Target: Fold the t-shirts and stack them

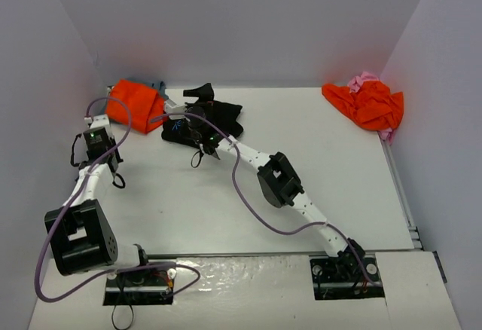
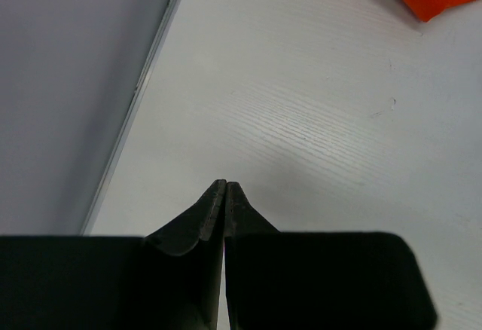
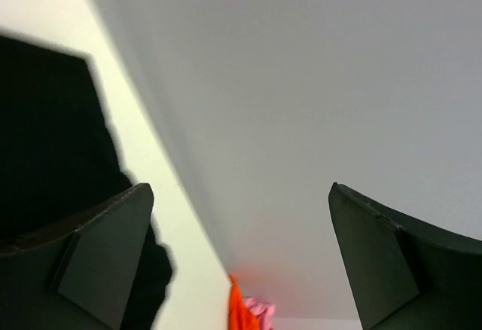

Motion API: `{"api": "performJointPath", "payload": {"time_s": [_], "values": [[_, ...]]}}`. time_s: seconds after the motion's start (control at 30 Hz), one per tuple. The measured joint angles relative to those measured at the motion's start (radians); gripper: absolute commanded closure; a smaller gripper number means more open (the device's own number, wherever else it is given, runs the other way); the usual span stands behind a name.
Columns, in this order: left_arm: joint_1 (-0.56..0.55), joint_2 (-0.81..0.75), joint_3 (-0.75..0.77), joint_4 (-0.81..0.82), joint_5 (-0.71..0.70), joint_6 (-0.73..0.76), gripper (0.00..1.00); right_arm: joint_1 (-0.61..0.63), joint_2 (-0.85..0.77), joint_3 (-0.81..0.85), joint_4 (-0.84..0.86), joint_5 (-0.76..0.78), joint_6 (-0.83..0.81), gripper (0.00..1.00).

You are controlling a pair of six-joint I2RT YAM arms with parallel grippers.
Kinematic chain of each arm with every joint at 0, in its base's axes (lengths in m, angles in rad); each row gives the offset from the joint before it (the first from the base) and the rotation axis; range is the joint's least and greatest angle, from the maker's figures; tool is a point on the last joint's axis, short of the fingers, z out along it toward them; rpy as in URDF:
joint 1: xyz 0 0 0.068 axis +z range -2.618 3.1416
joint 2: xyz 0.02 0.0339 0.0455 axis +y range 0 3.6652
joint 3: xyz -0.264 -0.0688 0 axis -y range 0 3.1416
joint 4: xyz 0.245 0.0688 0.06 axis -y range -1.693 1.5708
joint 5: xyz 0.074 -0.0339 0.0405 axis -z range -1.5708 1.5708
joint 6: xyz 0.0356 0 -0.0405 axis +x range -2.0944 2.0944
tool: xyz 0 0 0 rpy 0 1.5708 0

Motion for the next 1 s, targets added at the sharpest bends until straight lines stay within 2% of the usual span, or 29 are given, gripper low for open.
{"api": "performJointPath", "payload": {"time_s": [0.1, 0.23, 0.3, 0.33, 0.43, 0.53, 0.57, 0.73, 0.9, 1.0], "values": [[-0.002, -0.021, 0.037, -0.056, 0.054, 0.022, 0.98, 0.005, -0.035, 0.030, 0.047, 0.032, -0.050, 0.00], [-0.029, -0.030, 0.168, -0.164, 0.183, 0.112, 0.92, -0.010, -0.163, -0.072, 0.013, 0.095, -0.059, 0.00], [-0.076, -0.024, 0.248, -0.217, 0.214, 0.159, 0.54, -0.028, -0.261, -0.163, -0.062, 0.128, -0.020, 0.00], [-0.103, -0.019, 0.289, -0.242, 0.234, 0.183, 0.49, -0.038, -0.313, -0.211, -0.106, 0.144, -0.002, 0.00], [-0.197, 0.021, 0.398, -0.330, 0.310, 0.275, 0.50, -0.076, -0.481, -0.400, -0.174, 0.169, 0.044, 0.00], [-0.262, 0.095, 0.455, -0.386, 0.367, 0.354, 0.69, -0.136, -0.594, -0.490, -0.297, 0.168, 0.105, 0.00], [-0.282, 0.121, 0.459, -0.398, 0.372, 0.378, 0.71, -0.163, -0.618, -0.495, -0.350, 0.148, 0.132, 0.00], [-0.363, 0.243, 0.437, -0.408, 0.332, 0.467, 0.71, -0.381, -0.737, -0.510, -0.591, 0.017, 0.283, 0.00], [-0.417, 0.277, 0.395, -0.362, 0.270, 0.546, 0.70, -0.636, -0.874, -0.657, -0.678, -0.086, 0.422, 0.05], [-0.449, 0.278, 0.368, -0.279, 0.189, 0.606, 0.64, -0.709, -0.937, -0.747, -0.727, -0.211, 0.492, 0.03]]}}
